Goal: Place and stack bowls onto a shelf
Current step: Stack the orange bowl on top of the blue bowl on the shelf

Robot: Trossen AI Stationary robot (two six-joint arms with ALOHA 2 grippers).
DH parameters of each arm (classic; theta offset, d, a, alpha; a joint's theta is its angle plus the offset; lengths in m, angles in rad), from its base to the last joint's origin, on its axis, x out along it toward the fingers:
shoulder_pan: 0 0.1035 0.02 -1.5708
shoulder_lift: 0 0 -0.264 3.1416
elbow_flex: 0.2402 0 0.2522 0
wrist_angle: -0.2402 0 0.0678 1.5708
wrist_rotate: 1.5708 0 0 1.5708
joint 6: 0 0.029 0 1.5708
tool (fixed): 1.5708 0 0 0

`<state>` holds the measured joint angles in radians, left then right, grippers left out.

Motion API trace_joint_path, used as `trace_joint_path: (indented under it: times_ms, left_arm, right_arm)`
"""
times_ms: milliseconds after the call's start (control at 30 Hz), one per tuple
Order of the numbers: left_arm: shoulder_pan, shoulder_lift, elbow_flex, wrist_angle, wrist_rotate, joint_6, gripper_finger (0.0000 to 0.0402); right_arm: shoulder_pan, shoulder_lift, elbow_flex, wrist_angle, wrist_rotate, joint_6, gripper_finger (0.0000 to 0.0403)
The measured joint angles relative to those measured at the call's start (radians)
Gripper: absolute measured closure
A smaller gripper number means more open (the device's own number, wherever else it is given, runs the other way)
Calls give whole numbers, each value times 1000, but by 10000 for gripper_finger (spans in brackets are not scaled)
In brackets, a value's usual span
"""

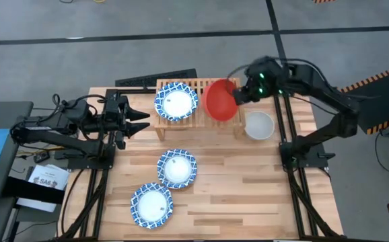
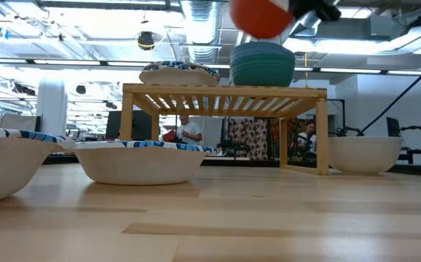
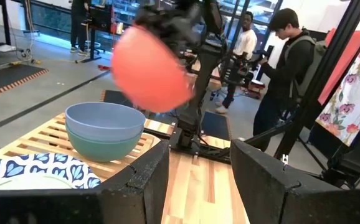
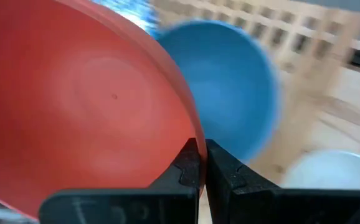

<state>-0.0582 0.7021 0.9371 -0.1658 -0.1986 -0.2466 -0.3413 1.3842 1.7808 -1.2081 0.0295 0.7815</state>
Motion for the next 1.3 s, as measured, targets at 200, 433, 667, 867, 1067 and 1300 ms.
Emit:
trace_joint_path:
  times_ms: [200,433,667,867,1067,1300]
  left_arm:
    - [0,0,0,0,0,0,246]
    - [0,0,0,0,0,-1,246]
    - [0,0,0,0,1,-1,246]
    - [0,0,0,0,1,-1,246]
    - [0,0,0,-1,2,-2,246]
    - [0,0,0,-1,8,-3,246]
  right_arm:
    - [-128,64,2,-83,-4,-69,376]
    - [-193,89,3,-106,-70,-98,362]
    - [-197,111,1,-137,-84,-142,356]
    - [-200,111,-19,-98,-77,-163,341]
    - [-211,110,-19,-78,-75,-187,279]
    - [-233,84,-19,-57,-76,-260,195]
